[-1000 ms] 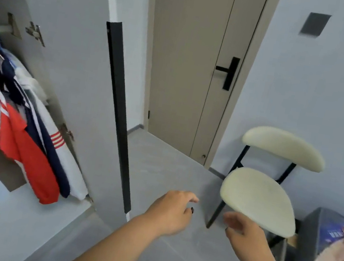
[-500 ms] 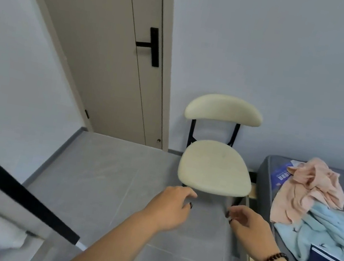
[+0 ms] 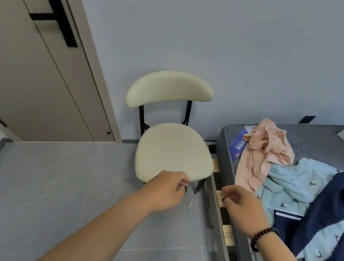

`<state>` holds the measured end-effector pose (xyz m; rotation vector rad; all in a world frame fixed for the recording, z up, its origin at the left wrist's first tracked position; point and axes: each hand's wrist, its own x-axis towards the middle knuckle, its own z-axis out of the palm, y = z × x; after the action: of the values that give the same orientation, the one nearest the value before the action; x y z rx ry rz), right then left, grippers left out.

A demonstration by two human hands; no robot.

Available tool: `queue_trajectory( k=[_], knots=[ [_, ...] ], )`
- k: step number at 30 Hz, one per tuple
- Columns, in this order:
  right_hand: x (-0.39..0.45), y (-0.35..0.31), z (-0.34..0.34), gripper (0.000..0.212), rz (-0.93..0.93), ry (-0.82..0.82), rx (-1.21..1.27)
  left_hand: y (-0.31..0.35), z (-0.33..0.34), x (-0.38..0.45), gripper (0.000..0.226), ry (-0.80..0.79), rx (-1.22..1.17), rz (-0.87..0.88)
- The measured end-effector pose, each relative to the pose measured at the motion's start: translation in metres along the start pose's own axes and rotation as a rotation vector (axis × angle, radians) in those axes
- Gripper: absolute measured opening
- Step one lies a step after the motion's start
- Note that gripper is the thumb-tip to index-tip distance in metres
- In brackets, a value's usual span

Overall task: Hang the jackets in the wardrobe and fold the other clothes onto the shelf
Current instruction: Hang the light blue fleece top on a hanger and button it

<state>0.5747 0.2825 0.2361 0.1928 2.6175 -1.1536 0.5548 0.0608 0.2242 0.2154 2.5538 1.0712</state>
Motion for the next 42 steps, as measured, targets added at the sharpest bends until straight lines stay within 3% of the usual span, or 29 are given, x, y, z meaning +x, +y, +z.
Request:
queue_trajectory(
  k=[9,18,27,29,34,42],
  knots=[
    [0.065,0.060,-0.053,0.025,0.119,0.057,0.160,0.039,0.040,0.095,0.033,-0.111,-0.038,0.018],
    [0.185,0.178,-0.113,0.021,0.325,0.172,0.374,0.077,0.140,0.221,0.034,-0.230,-0.059,-0.123],
    [0.300,0.310,-0.137,0.022,0.531,0.288,0.276,0.099,0.227,0.327,0.036,-0.287,-0.134,-0.207],
    [0.317,0.335,-0.131,0.035,0.533,0.245,0.183,0.097,0.241,0.338,0.035,-0.293,-0.144,-0.224],
    [0.348,0.376,-0.110,0.086,0.527,-0.092,-0.211,0.081,0.265,0.357,0.036,-0.305,-0.140,-0.273],
    [0.392,0.399,-0.095,0.085,0.559,-0.143,-0.303,0.062,0.288,0.362,0.037,-0.329,-0.143,-0.355]
  ],
)
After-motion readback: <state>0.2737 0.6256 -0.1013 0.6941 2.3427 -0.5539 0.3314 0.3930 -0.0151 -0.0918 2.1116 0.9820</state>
